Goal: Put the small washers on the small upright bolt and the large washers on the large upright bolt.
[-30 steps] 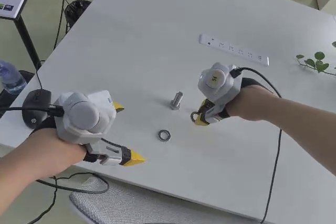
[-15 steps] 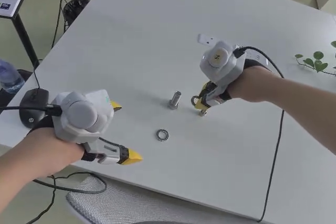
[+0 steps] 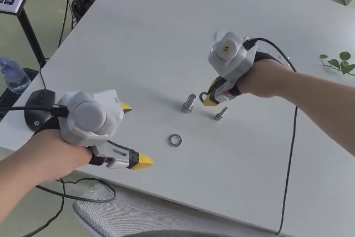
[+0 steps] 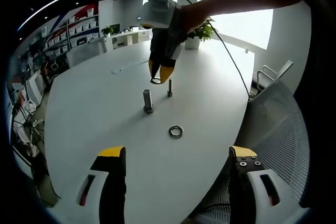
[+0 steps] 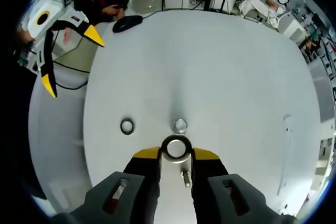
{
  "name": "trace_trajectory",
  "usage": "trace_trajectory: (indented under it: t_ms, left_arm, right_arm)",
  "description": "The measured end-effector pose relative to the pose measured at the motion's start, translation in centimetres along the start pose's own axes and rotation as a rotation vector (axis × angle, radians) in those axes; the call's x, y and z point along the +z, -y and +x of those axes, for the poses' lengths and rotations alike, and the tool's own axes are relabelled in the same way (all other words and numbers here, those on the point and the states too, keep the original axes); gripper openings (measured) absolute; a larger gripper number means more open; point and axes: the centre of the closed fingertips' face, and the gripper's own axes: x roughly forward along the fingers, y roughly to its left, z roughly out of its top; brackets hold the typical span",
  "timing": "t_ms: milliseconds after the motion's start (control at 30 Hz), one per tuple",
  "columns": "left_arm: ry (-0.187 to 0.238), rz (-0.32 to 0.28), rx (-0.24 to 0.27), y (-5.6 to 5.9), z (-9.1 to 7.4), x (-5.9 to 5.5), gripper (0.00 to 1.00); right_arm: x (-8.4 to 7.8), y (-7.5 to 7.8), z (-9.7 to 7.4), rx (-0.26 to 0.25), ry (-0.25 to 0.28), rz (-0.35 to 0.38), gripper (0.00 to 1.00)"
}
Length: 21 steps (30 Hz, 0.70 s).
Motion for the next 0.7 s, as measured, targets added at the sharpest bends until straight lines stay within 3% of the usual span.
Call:
trace_trajectory:
  t_ms: [267,700]
  left_arm:
    - [0.0,0.001,-0.004,-0.2,0.2,0.3,0.8]
    - [0.006,-0.011,0.0,-0.5,0.1,0.2,0.8]
  right_arm:
    - [1.1,0.9,0.9,0.012,0.007,-0.009,0.21]
    - [1.9,0.6,2.1,0.025,-0.008,-0.037,0.21]
